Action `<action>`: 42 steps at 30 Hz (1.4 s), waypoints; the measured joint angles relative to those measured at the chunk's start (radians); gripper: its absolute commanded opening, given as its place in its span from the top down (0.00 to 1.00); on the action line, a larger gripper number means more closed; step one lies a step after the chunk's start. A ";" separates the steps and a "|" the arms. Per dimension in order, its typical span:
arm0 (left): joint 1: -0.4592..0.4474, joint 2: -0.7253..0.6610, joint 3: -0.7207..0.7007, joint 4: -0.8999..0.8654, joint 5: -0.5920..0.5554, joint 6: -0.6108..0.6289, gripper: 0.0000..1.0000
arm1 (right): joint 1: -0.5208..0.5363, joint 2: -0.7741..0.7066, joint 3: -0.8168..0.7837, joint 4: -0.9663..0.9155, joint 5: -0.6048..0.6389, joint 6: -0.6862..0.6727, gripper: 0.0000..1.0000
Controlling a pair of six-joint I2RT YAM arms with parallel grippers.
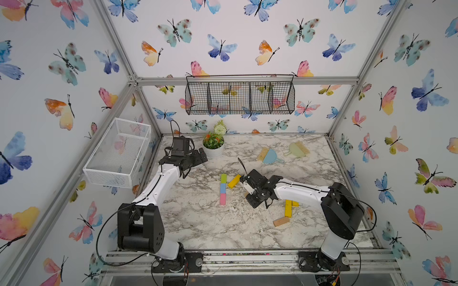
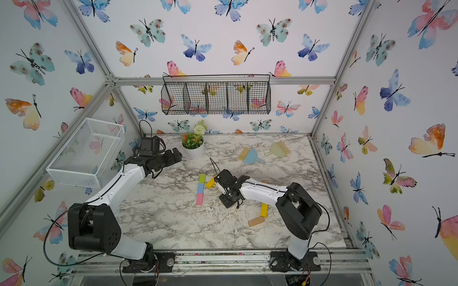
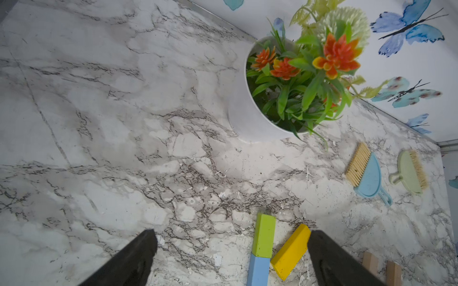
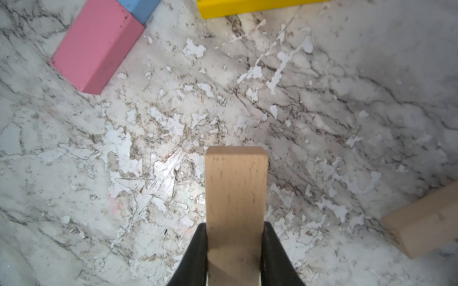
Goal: Assemble the letter k with building blocks
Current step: Pick up the building block from the center of the board, then assemble the building block at the center of the board.
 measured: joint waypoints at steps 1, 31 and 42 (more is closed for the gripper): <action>0.000 0.000 0.000 -0.002 -0.002 -0.003 0.02 | 0.001 0.012 0.012 -0.001 -0.001 -0.008 0.99; 0.000 0.010 0.000 -0.011 -0.012 -0.015 0.02 | 0.080 0.285 0.294 -0.089 0.066 -0.029 0.98; 0.000 0.010 0.000 -0.019 -0.059 -0.032 0.02 | 0.080 0.325 0.358 -0.111 0.082 -0.029 0.97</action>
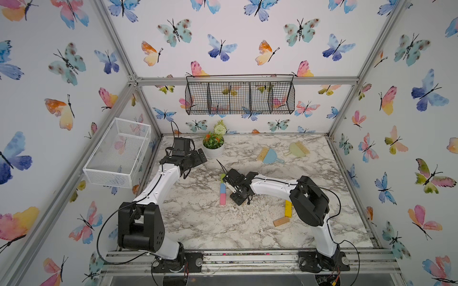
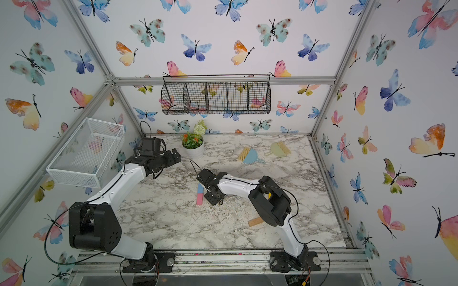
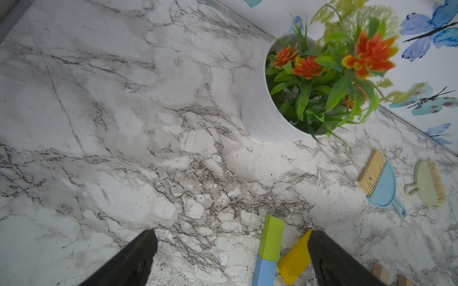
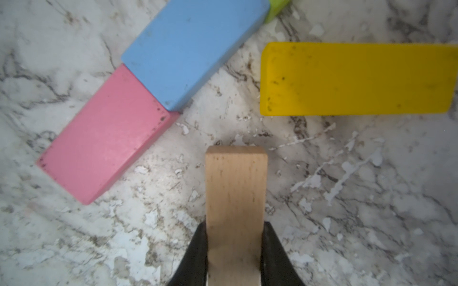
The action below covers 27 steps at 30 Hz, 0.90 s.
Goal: Assemble the letter k with building blocks
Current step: Assemble the building block at the center of the board.
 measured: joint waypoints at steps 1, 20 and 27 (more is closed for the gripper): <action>0.000 0.000 0.000 0.000 0.000 0.000 0.02 | 0.000 0.002 0.003 -0.003 0.000 0.000 0.98; 0.000 0.002 0.000 -0.016 -0.002 -0.001 0.02 | 0.005 0.056 0.090 -0.034 -0.001 -0.001 0.96; 0.000 0.003 0.000 -0.022 -0.002 -0.001 0.02 | 0.005 0.065 0.105 -0.042 -0.002 -0.001 0.95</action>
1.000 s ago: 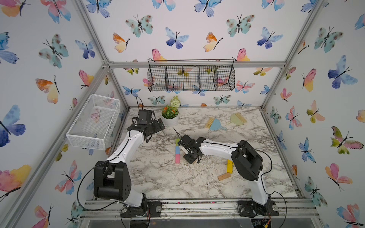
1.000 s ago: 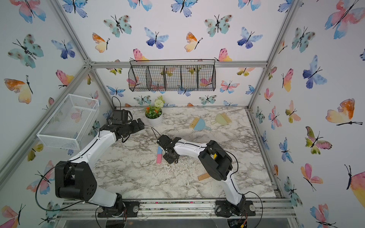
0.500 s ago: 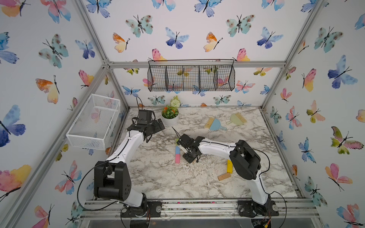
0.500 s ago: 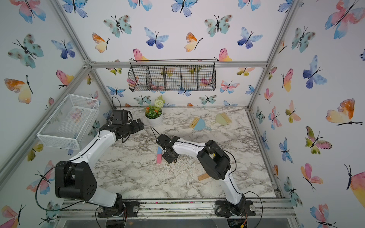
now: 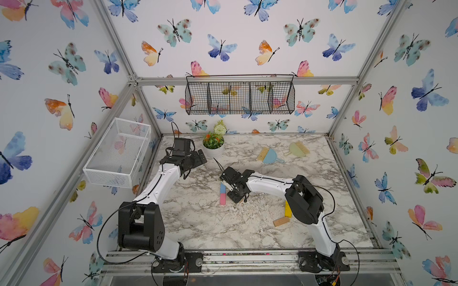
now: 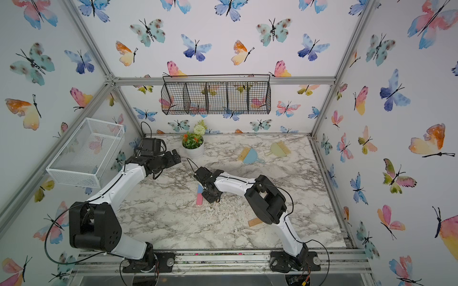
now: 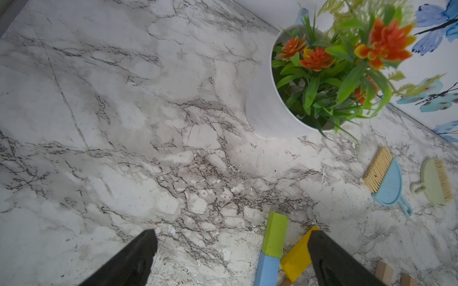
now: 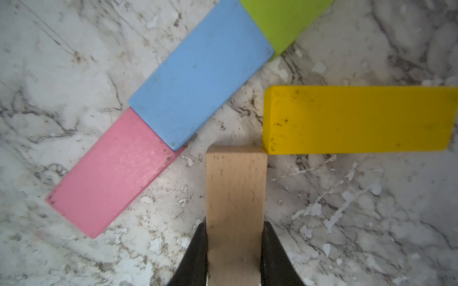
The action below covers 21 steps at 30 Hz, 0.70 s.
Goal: Assemble the letter k with building blocks
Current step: Assemble the building block at the center of the board.
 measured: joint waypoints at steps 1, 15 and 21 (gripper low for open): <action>0.000 0.000 0.000 0.000 0.000 0.000 0.02 | 0.000 0.000 0.000 0.000 0.000 0.000 0.94; 0.000 0.002 0.000 0.000 0.000 0.000 0.02 | 0.000 0.000 0.000 0.000 -0.016 0.000 0.91; 0.000 0.003 0.000 0.000 0.000 0.000 0.02 | 0.005 0.006 0.010 0.000 -0.023 -0.003 0.93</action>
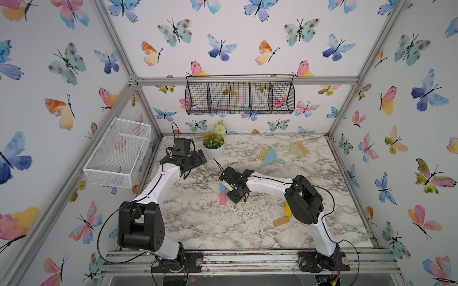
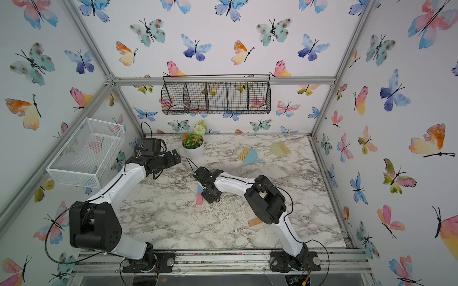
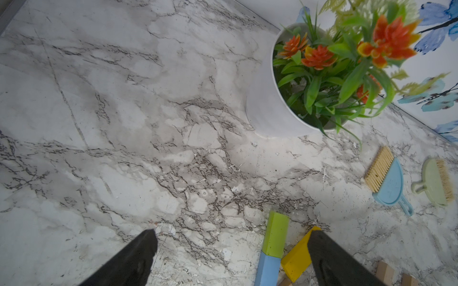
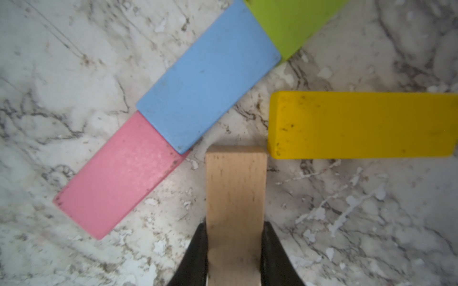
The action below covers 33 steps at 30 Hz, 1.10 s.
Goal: Assemble the letter k with building blocks
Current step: Assemble the building block at the center of the board.
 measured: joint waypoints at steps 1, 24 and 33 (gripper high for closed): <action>0.000 0.000 0.000 0.000 0.000 0.000 0.02 | 0.002 0.002 0.002 0.000 -0.002 0.000 0.93; 0.000 0.002 0.000 0.000 0.000 0.000 0.02 | 0.008 0.007 0.009 -0.002 0.002 0.028 0.96; 0.000 0.008 0.000 0.000 0.000 0.000 0.02 | 0.008 0.007 0.007 -0.001 -0.007 0.046 0.87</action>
